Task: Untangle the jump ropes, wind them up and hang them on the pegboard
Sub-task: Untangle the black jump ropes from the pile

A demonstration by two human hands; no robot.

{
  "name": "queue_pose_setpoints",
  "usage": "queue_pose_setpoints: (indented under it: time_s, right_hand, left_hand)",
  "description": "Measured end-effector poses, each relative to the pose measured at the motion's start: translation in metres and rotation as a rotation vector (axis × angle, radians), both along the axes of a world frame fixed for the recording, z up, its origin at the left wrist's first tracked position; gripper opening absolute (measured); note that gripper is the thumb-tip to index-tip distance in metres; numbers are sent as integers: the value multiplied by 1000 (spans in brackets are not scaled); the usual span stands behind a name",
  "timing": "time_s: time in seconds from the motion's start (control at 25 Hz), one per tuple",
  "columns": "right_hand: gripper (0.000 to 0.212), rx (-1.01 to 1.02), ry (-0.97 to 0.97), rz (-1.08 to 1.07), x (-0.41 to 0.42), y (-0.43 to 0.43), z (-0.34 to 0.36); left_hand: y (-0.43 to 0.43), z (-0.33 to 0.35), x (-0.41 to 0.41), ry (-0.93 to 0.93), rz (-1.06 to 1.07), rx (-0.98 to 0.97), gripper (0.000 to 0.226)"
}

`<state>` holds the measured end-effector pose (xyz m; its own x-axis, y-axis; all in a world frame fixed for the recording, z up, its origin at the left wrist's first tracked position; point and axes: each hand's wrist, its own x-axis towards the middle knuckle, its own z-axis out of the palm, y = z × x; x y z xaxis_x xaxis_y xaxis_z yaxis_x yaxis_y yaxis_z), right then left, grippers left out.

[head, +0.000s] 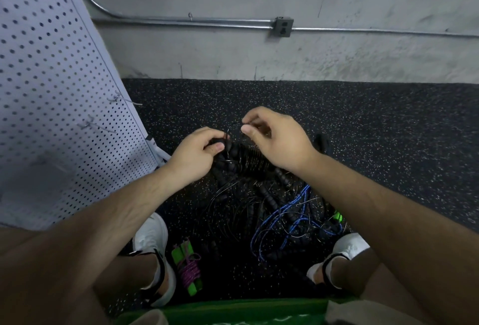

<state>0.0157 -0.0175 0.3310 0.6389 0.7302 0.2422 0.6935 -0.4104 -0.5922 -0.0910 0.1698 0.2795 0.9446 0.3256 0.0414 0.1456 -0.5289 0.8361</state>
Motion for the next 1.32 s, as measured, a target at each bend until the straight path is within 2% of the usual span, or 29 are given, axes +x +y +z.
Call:
queue_pose_setpoints:
  time_s: [0.04, 0.12, 0.2, 0.24, 0.4, 0.52, 0.6, 0.8, 0.92, 1.04, 1.16, 1.32]
  right_hand:
    - [25, -31, -94, 73, -2, 2, -2]
    - [45, -230, -199, 214, -9, 12, -9]
    - [67, -394, -142, 246, -12, 25, -18]
    - [72, -384, -76, 241, -12, 32, -24]
    - [69, -289, -17, 147, -29, 44, -56]
    - [66, -239, 84, 35, -48, 48, -96]
    - [67, -232, 201, -25, -59, 52, -128]
    - [71, -317, 443, -78, -99, 40, -220]
    - [77, -498, 586, -40, -126, 15, -283]
    - [81, -638, 689, -27, -144, -8, -333]
    - [80, -648, 735, -58, -150, -10, -355]
    - [75, -636, 653, -115, -160, 7, -355]
  left_hand:
    - [6, 1, 1, -7, 31, -24, 24]
    - [15, 1, -2, -17, 83, -61, 24]
    - [20, 0, -6, -12, 119, -100, 26]
    - [23, -1, -8, -8, 130, -114, 27]
    - [32, -10, -16, 31, 112, -86, 33]
    - [33, -27, -20, 110, 33, 131, 40]
    - [26, -51, -23, 165, 31, 196, 42]
    - [-21, -158, -63, 384, 257, 20, 46]
    - [-45, -224, -95, 620, 159, -49, 44]
    - [-58, -271, -113, 774, -36, -83, 31]
    - [-64, -295, -115, 784, -44, -145, 30]
    - [-68, -297, -105, 694, 172, -63, 14]
